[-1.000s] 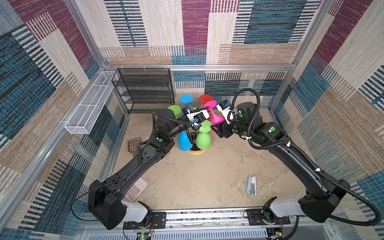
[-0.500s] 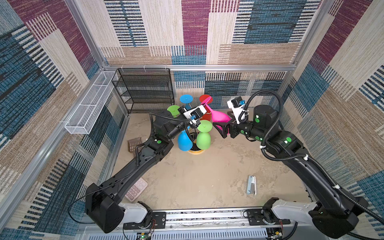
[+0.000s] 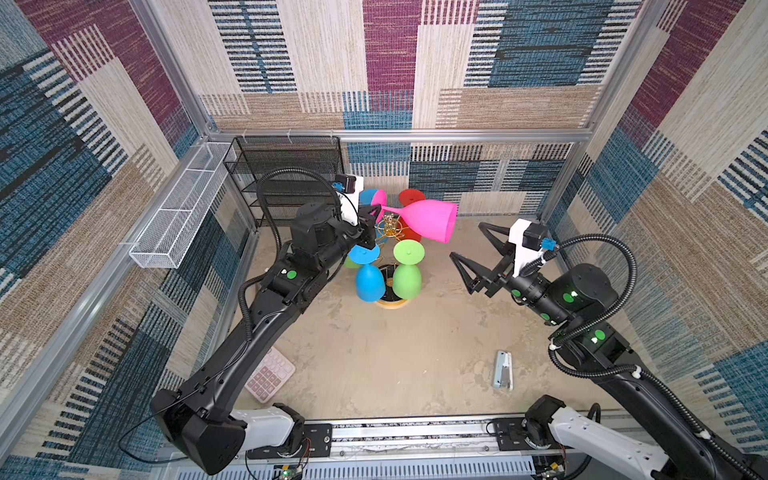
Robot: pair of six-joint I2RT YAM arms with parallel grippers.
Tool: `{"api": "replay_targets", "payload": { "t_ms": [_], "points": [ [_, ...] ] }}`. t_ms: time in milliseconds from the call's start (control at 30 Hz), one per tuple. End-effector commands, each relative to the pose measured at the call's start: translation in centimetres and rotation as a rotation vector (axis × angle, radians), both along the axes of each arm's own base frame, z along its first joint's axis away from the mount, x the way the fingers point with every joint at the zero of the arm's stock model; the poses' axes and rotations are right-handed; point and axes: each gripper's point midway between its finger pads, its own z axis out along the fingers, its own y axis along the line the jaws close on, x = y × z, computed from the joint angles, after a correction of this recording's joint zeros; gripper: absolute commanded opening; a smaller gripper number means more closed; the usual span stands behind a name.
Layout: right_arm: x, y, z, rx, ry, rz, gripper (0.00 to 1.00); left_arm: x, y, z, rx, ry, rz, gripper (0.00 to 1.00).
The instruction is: Take the wine glass off the wine glass rack
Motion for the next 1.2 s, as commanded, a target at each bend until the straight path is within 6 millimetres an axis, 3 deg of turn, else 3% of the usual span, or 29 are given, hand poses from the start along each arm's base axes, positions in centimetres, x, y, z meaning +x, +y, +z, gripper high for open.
{"api": "replay_targets", "payload": {
  "t_ms": [0,167,300,667,1167],
  "points": [
    [-1.3,0.3,0.9,0.073,-0.081,0.065,0.99,-1.5,-0.7,-0.5,-0.202,0.213,-0.123,0.00],
    [-1.5,1.0,-1.5,0.081,-0.131,0.107,0.99,-2.6,-1.6,-0.3,-0.313,0.282,-0.243,0.00],
    [-1.0,2.1,-2.1,0.081,-0.166,0.140,0.99,-3.3,-3.0,-0.8,-0.348,0.351,-0.341,0.00],
    [1.3,3.9,-0.6,0.122,-0.229,0.152,0.99,-3.9,-3.5,-2.3,-0.364,0.417,-0.386,0.00],
    [3.1,5.4,1.1,0.130,-0.252,0.167,0.99,-4.1,-4.2,-4.1,-0.359,0.480,-0.421,0.00]
  ]
}}
